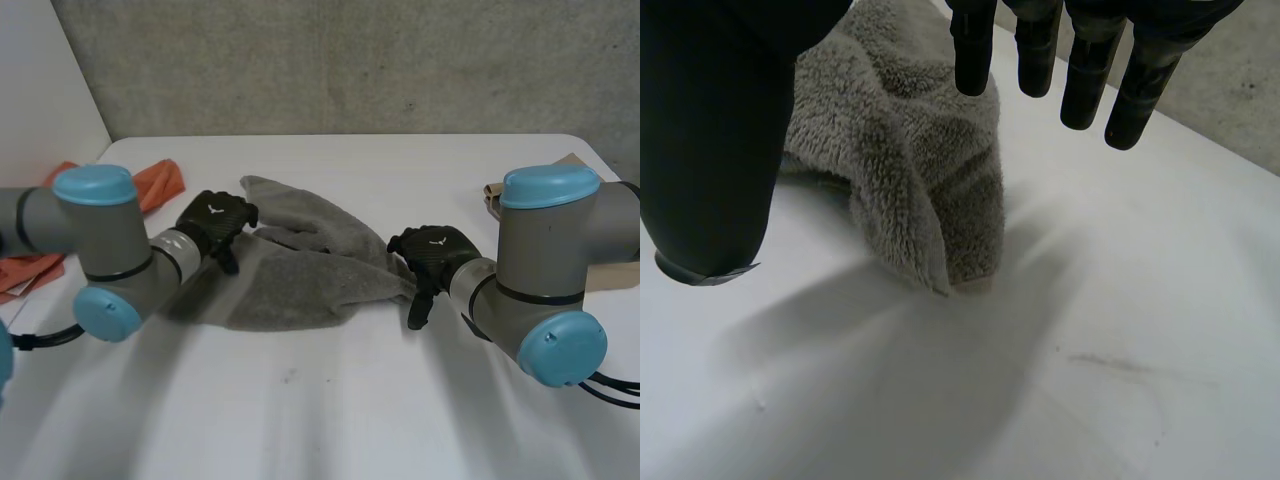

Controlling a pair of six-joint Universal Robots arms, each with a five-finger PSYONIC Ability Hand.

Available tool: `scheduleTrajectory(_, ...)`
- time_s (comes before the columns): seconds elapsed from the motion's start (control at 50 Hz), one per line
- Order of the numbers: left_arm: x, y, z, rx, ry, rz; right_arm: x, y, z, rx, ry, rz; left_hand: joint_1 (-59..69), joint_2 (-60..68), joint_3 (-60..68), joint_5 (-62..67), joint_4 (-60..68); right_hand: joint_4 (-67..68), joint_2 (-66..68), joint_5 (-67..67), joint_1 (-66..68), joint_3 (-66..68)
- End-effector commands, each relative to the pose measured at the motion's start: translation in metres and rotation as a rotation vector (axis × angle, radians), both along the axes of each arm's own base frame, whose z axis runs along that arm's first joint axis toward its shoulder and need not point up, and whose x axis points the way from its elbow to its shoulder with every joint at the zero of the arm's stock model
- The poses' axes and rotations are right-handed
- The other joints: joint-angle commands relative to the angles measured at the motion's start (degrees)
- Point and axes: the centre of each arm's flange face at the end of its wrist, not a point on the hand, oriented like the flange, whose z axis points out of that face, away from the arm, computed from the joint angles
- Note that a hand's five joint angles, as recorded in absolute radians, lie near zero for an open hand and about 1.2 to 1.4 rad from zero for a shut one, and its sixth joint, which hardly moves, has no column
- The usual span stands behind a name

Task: Fold the laundry.

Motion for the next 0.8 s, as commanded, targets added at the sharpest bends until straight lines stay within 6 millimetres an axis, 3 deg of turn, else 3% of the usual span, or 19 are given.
scheduleTrajectory(0.02,-0.016,0.005,-0.012,0.012,0.001,-0.036,-0.005,0.001,0.0,0.006,0.009,-0.014,6.13,5.76,5.75,5.31,5.66,0.11,0.8,-0.55,3.04,1.11)
scheduleTrajectory(0.2,-0.027,0.008,-0.021,0.021,-0.004,-0.061,-0.005,0.002,0.0,0.008,0.009,-0.013,18.39,18.02,18.01,17.57,17.92,0.11,0.8,-0.55,3.04,1.11)
scheduleTrajectory(0.28,-0.03,0.008,-0.022,0.02,-0.006,-0.067,-0.005,0.002,0.001,0.007,0.008,-0.013,35.69,35.32,35.31,34.87,35.22,0.11,0.8,-0.55,3.04,1.11)
scheduleTrajectory(0.32,-0.03,0.006,-0.019,0.012,-0.005,-0.061,-0.005,0.002,0.001,0.005,0.008,-0.013,50.81,50.44,50.43,49.99,50.34,0.11,0.8,-0.55,3.04,1.11)
scheduleTrajectory(0.36,-0.032,0.009,-0.016,0.006,-0.005,-0.063,-0.005,0.002,0.002,0.004,0.007,-0.013,50.85,50.48,50.47,50.03,50.38,-0.06,0.63,-0.72,2.87,0.94)
scheduleTrajectory(0.42,-0.039,0.015,-0.003,-0.019,0.005,-0.073,-0.005,0.001,0.004,-0.003,0.003,-0.013,50.85,50.48,50.47,50.03,50.38,-0.4,0.3,-1.05,2.54,0.6)
scheduleTrajectory(0.64,-0.032,0.049,0.094,-0.189,0.067,-0.043,-0.02,-0.015,0.022,-0.018,-0.026,-0.068,50.85,50.48,50.47,50.03,50.38,-3.51,-2.82,-4.17,-0.57,-2.51)
scheduleTrajectory(0.7,-0.028,0.064,0.125,-0.246,0.097,-0.051,-0.023,-0.015,0.023,0.029,-0.05,-0.083,50.85,50.48,50.47,50.03,50.38,-3.51,-2.82,-4.17,-0.57,-2.51)
scheduleTrajectory(0.8,-0.022,0.077,0.147,-0.289,0.12,-0.048,-0.024,-0.005,0.018,0.193,-0.137,-0.081,50.85,50.48,50.47,50.03,50.38,-3.51,-2.82,-4.17,-0.57,-2.51)
